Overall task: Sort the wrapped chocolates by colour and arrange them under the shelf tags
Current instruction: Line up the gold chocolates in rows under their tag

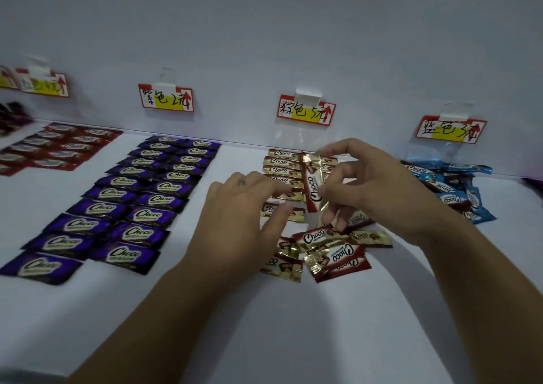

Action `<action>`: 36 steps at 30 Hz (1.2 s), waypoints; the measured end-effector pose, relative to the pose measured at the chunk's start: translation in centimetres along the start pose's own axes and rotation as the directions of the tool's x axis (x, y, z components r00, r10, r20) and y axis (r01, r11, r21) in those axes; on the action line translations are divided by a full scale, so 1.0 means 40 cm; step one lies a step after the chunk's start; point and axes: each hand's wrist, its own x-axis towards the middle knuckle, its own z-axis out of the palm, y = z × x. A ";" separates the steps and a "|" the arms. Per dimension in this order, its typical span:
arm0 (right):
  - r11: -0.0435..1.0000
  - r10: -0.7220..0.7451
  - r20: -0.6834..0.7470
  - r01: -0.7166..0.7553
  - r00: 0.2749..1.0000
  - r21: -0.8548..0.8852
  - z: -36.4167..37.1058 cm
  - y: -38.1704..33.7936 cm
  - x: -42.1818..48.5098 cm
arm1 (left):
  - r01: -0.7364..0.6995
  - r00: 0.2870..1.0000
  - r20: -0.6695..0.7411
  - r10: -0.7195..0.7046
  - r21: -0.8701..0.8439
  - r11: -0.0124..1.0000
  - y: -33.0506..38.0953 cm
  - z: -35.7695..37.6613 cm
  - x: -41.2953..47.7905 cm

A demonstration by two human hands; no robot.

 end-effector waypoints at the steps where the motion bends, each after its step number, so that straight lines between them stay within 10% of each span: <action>1: 0.998 -0.024 0.041 0.022 0.999 0.058 0.010 -0.007 -0.004 | 0.000 0.998 -0.056 -0.004 -0.069 0.998 0.007 -0.004 -0.002; 8: 0.977 -0.197 0.021 0.198 0.980 -0.082 0.059 -0.012 -0.002 | 0.020 0.990 -0.126 -0.071 -0.367 0.930 0.017 -0.020 -0.003; 15: 0.907 -0.217 -0.073 0.173 0.973 -0.384 0.032 -0.010 0.006 | -0.011 0.994 -0.105 -0.008 -0.186 0.982 0.014 -0.011 0.005; 21: 0.861 -0.070 -0.164 -0.024 0.984 -0.508 -0.003 0.036 0.028 | -0.043 0.982 0.186 0.029 0.072 0.996 -0.004 -0.013 -0.015; 36: 0.653 0.046 0.047 0.005 0.998 -0.758 0.008 0.022 0.025 | -0.039 0.971 0.239 0.005 0.138 0.990 -0.001 -0.005 -0.006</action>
